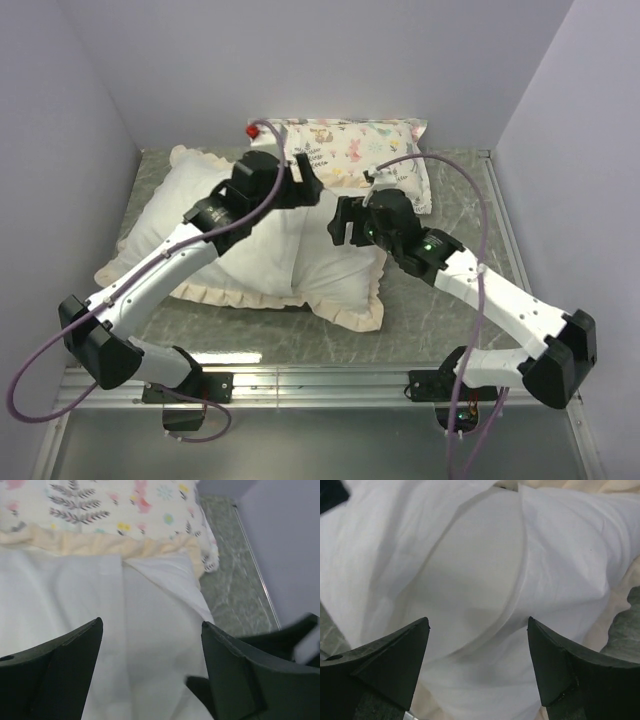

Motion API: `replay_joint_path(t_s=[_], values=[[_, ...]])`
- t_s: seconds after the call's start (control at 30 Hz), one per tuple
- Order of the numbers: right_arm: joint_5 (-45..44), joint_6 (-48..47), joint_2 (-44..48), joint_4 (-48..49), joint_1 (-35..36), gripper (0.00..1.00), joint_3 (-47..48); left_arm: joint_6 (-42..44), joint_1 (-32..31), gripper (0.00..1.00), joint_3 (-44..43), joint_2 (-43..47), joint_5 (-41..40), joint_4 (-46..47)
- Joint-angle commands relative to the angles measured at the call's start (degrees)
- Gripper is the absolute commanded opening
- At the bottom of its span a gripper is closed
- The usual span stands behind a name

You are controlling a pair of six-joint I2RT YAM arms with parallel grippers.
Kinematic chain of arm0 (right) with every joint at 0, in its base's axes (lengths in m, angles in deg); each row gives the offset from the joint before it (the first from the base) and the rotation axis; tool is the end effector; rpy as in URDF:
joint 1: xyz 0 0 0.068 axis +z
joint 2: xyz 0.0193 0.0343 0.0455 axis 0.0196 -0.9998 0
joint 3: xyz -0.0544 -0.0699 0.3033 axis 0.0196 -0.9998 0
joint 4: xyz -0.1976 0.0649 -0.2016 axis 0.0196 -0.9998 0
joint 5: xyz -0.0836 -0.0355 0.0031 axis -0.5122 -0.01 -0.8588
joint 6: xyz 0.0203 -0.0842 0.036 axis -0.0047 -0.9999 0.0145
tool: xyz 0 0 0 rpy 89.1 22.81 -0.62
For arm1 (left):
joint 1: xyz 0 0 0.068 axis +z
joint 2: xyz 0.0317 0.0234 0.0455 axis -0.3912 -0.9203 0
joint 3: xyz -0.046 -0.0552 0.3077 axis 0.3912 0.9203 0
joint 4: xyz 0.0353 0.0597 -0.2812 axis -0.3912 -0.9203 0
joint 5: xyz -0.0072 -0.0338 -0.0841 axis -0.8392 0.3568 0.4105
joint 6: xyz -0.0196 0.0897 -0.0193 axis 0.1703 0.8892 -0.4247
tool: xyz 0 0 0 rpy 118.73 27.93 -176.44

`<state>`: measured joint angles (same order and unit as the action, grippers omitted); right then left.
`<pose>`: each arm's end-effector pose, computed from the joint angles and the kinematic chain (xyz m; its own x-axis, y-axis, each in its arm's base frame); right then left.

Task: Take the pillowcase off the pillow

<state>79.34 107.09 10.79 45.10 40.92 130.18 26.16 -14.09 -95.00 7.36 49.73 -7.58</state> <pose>0.2546 0.2118 0.3681 -0.5170 0.0975 -0.8504 -0.3712 0.8697 0.3254 0.3144 -0.2150 0.4330 -0.4510 -0.3067 -0.8382 0.2211 0.8715 -0.4378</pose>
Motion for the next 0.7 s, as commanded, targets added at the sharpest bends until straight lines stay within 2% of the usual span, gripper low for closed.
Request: replay_joint_path(t_s=[0.0,0.1,0.13,0.2,0.23,0.3,0.33,0.37,0.5,0.67], values=[[-3.2,1.3,-3.1,2.4,-0.1,0.85,-2.0,0.0,-5.1,0.86,-0.2,-1.1,-2.1,0.6],[-4.7,3.0,-2.0,1.8,-0.6,0.74,-5.8,-2.1,-7.4,0.85,1.7,-2.9,-0.9,1.9],[-5.1,3.6,-0.9,2.0,-1.2,0.60,-7.5,-2.5,-7.7,0.84,2.4,-3.3,-0.2,2.4],[-4.8,6.0,3.5,2.7,-1.8,0.42,-12.9,-3.2,-8.7,0.84,3.9,-4.6,0.0,2.4],[-4.5,6.8,5.1,3.5,-2.0,0.28,-14.7,-3.1,-10.1,0.84,4.4,-5.0,0.7,2.6],[-3.9,9.2,9.2,4.9,-2.0,0.17,-19.5,-3.0,-12.1,0.85,6.3,-5.7,0.0,2.6],[-3.6,10.1,10.3,5.5,-2.0,0.06,-20.9,-3.1,-12.5,0.86,6.9,-5.8,-0.7,2.6],[-3.6,11.8,12.2,6.2,-2.1,0.01,-22.3,-3.0,-13.0,0.86,7.5,-5.8,-0.8,2.6],[-2.7,15.0,14.2,10.9,-2.1,0.00,-29.2,-2.2,-16.0,0.90,9.8,-5.0,-1.9,2.1],[-0.3,17.2,12.3,14.5,-2.3,0.00,-31.7,-2.0,-19.9,0.91,7.0,-5.9,-5.1,-1.3]])
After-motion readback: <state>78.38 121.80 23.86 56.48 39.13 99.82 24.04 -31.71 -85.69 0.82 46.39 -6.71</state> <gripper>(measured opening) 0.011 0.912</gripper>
